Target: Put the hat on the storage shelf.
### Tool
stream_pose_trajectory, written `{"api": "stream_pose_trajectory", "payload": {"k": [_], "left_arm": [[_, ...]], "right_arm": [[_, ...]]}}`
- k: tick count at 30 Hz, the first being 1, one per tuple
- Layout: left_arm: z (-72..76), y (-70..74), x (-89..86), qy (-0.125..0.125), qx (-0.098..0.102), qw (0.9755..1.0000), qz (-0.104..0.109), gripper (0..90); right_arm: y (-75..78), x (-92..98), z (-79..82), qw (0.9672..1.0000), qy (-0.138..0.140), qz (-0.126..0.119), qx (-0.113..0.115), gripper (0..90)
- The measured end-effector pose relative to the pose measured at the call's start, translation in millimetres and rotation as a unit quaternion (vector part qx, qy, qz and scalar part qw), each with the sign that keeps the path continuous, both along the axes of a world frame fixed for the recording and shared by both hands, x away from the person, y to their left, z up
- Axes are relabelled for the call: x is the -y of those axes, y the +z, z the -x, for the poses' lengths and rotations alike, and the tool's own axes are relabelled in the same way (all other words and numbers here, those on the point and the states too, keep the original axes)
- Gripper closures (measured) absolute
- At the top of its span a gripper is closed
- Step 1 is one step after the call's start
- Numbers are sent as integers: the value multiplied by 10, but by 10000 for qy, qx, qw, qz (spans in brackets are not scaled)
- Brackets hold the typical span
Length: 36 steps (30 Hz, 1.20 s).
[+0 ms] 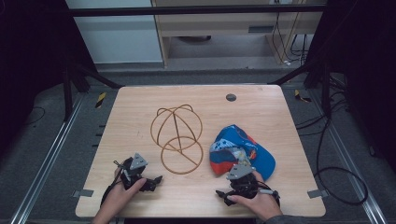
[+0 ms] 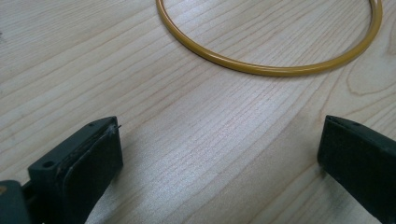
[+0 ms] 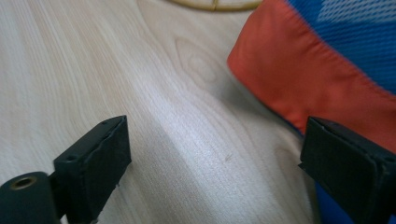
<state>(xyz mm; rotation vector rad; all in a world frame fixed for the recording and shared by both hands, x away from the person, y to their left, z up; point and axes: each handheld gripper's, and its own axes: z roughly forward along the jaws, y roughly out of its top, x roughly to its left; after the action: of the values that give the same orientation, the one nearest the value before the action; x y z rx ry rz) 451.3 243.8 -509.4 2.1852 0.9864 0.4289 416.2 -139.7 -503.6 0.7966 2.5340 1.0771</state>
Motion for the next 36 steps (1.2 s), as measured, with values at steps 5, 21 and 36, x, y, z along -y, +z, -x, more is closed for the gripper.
{"api": "stream_pose_trajectory", "payload": {"k": [5,21,36], "left_arm": [[3,-1,0,-10,3,10000,4,0],[5,0,6,25,10,10000,2,0],[6,-1,9,37,10,10000,3,0]], "right_arm": [[134,123,55,9999,-126,-54,103,100],[471,860,-9,9919,-1112,601,-89,223],[840,795,-520,9880,-940,1142,-442,331]]}}
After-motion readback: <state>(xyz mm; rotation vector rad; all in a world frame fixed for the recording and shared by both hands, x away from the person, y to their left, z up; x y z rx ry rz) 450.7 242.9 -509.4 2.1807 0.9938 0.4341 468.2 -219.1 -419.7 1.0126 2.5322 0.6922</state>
